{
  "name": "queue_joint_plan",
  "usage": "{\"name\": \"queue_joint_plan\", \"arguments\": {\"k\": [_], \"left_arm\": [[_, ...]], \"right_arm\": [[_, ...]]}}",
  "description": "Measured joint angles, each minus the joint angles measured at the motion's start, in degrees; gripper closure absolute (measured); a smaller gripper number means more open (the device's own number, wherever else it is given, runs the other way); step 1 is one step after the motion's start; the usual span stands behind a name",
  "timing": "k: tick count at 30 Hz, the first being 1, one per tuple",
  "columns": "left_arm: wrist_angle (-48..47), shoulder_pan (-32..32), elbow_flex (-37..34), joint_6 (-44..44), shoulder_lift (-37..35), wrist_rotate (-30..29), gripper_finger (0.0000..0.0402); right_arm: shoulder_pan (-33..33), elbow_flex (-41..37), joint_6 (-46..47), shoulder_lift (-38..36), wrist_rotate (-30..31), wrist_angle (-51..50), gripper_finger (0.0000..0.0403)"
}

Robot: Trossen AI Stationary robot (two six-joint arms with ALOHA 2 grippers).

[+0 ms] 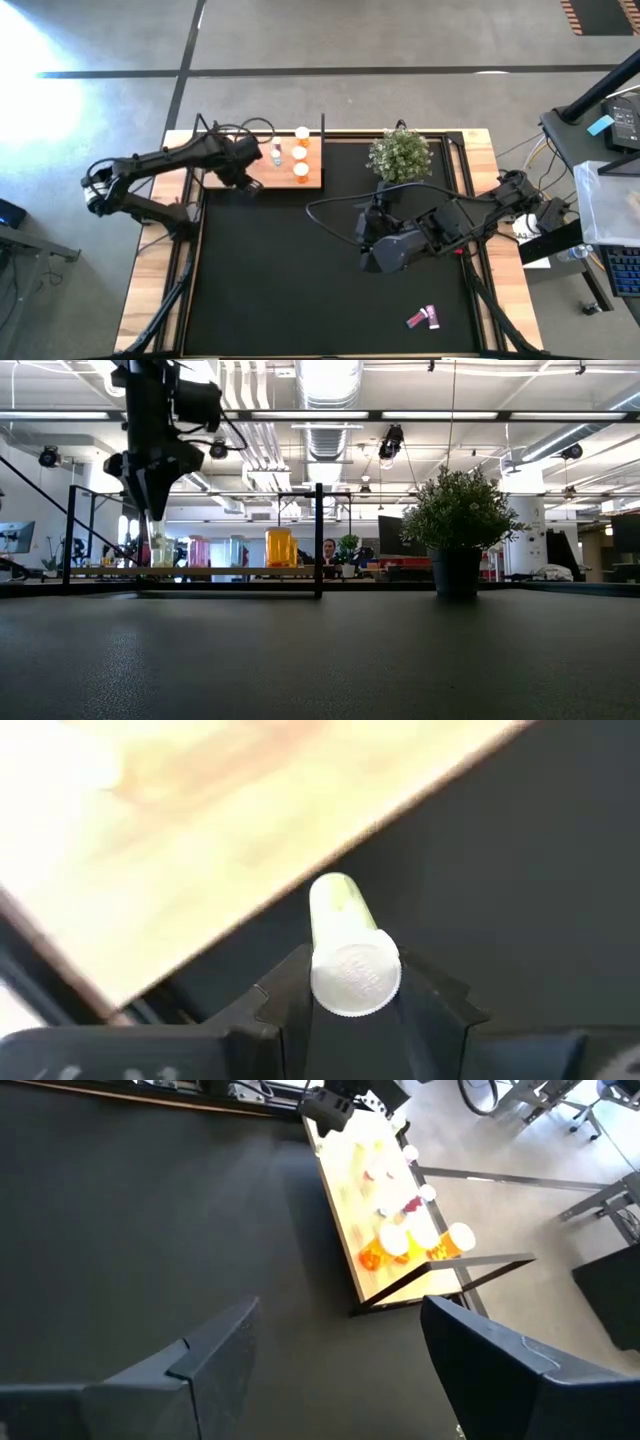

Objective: Pick and place medicine bottles onto shelf by color
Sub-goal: Put the yellow medicine bottle on the shelf aligned with the other yellow medicine bottles

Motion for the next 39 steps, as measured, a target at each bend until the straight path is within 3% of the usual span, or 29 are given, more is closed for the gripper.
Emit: {"name": "queue_joint_plan", "arguments": {"k": [5,13,25,29,39], "left_arm": [[0.1,7.1,-0.3,3.1,0.6,-3.3,0.0297],[0.4,14.8,-1.0,3.3,2.5,-3.6,0.0297],[1.7,15.5,-0.6,4.6,6.9,-3.4,0.0297],[1.6,16.7,-0.5,3.9,6.4,-4.5,0.0297],[1.5,16.9,-0.6,5.0,4.9,-0.7,0.0297]], "right_arm": [[0.0,0.0,0.0,0.0,0.0,0.0,0.0139],[0.0,0.0,0.0,0.0,0.0,0.0,0.0137],[0.0,-0.1,-0.1,0.0,0.0,0.0,0.0143],[0.0,-0.1,-0.1,0.0,0.0,0.0,0.0140],[0.0,-0.1,-0.1,0.0,0.0,0.0,0.0140]]}}
